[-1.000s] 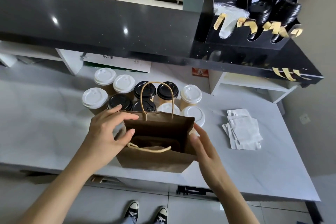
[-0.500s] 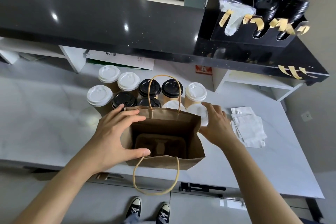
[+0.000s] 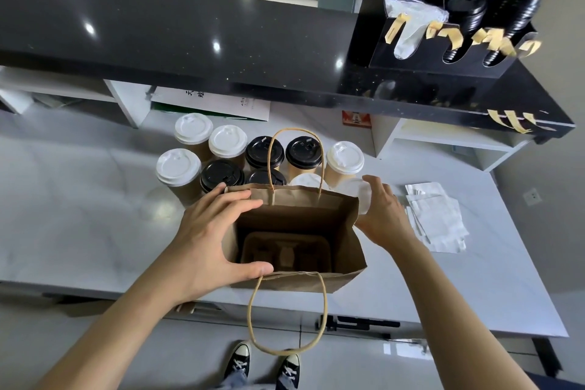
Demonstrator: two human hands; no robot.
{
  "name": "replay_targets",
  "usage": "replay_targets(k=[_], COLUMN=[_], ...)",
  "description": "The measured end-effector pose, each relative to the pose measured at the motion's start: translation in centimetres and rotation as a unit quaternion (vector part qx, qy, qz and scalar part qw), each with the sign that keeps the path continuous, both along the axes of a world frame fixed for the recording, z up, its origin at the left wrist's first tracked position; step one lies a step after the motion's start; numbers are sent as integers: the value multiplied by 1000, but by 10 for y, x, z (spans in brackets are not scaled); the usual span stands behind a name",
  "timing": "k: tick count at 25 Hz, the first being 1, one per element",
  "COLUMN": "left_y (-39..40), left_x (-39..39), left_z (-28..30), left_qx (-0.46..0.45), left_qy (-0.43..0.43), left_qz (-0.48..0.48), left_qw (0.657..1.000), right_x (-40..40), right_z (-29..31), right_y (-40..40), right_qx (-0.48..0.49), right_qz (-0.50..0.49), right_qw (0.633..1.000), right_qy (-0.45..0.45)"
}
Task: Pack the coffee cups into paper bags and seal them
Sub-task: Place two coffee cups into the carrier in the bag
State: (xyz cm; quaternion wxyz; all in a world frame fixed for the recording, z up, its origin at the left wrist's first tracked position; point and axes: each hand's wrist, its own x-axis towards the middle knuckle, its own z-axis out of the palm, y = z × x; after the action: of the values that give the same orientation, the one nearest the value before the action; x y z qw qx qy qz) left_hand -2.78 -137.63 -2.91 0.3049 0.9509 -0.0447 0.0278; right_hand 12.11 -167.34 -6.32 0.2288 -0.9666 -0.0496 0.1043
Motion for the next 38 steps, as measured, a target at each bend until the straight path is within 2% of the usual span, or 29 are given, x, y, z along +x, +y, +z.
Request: replay_targets(k=[8, 17, 20, 23, 26, 30, 38], left_y=[0, 1, 0, 0, -1, -1, -2], left_x=[7, 9, 9, 11, 11, 11, 8], left_z=[5, 4, 6, 8, 9, 9, 14], left_qx=[-7, -11, -11, -9, -9, -7, -16], left_qy=[29, 53, 60, 73, 74, 74, 84], left_qz=[-12, -21, -26, -30, -26, -12, -19], left_qw=[999, 998, 998, 997, 997, 997, 996], right_x=[-14, -41, -52, -59, -67, -72, -66], right_z=[50, 140, 161, 165, 156, 138, 92], right_y=[-20, -9, -4, 4, 17, 37, 67], right_qx=[88, 231, 287, 306, 277, 224, 59], right_qz=[-89, -83, -35, 68, 154, 222, 346], right_qw=[988, 943, 936, 941, 945, 948, 935], right_qy=[-90, -225, -200, -129, -76, -37, -44])
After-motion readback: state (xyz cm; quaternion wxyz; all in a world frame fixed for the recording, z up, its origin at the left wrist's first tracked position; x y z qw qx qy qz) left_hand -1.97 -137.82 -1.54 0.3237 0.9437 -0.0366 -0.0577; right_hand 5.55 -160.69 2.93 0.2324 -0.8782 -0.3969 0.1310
